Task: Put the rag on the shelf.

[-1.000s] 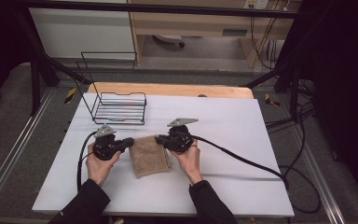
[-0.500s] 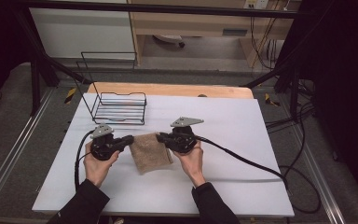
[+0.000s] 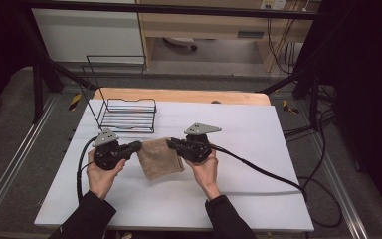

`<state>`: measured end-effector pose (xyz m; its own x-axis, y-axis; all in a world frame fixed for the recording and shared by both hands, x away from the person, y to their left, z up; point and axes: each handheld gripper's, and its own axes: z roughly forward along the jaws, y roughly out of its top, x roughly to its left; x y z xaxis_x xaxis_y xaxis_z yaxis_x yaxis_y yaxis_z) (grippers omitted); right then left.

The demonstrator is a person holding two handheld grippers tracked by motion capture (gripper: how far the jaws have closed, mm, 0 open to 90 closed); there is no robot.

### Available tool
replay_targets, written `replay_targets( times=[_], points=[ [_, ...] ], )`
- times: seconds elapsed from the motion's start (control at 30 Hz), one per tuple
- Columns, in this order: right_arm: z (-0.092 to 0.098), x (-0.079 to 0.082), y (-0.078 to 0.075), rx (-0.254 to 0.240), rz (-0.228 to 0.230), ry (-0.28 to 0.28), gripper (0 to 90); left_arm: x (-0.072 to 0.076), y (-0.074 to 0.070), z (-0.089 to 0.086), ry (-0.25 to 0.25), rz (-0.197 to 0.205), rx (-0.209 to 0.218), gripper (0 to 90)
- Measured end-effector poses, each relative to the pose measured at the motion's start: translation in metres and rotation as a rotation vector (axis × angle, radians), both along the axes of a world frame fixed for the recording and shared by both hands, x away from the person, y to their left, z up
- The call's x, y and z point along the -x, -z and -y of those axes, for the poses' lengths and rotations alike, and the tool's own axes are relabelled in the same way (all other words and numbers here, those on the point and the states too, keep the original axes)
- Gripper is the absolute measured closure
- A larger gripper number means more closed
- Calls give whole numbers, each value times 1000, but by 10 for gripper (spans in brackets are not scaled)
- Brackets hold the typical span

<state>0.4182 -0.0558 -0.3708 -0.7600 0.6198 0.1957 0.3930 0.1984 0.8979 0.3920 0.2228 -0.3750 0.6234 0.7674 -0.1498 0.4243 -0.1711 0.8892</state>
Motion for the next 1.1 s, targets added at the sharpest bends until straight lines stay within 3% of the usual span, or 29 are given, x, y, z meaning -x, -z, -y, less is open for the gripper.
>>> replay_targets(
  times=[0.43, 1.1],
  points=[
    [-1, 4, -17, -32, 57, 9, 830, 1, -17, -2, -2, 38, -1, 855],
    [-21, 4, -42, -98, 155, 46, 830, -6, -48, -21, -36, 123, 17, 856]
  ],
)
